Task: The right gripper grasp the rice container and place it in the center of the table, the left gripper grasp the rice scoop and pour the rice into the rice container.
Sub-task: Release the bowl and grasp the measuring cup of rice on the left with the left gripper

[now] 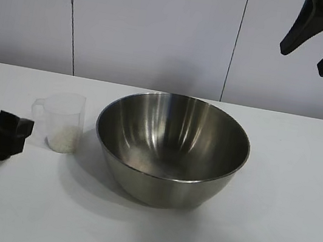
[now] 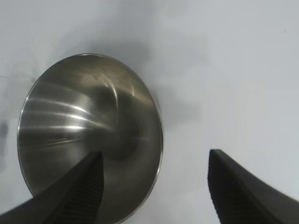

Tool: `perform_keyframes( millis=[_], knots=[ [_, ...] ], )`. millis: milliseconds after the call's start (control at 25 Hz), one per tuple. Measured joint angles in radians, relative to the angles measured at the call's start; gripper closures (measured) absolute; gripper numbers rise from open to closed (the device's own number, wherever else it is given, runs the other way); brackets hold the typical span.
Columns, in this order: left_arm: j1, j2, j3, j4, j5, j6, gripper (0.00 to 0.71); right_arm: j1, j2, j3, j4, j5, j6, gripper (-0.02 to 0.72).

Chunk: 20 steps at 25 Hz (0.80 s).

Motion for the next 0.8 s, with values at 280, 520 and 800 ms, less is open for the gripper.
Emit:
perform_keyframes(
  millis=[280,520,800],
  knots=[
    [0.047,0.027,-0.049,0.003,-0.013,-0.003,0.116,0.000,0.000,0.000,-0.001,-0.004,0.000,0.261],
    [0.053,0.072,-0.108,0.039,-0.013,-0.013,0.116,0.000,0.000,0.000,-0.001,-0.008,0.000,0.261],
    [0.054,0.135,-0.185,0.031,-0.013,-0.020,0.116,0.000,0.000,0.000,-0.004,-0.010,0.000,0.261]
  ],
)
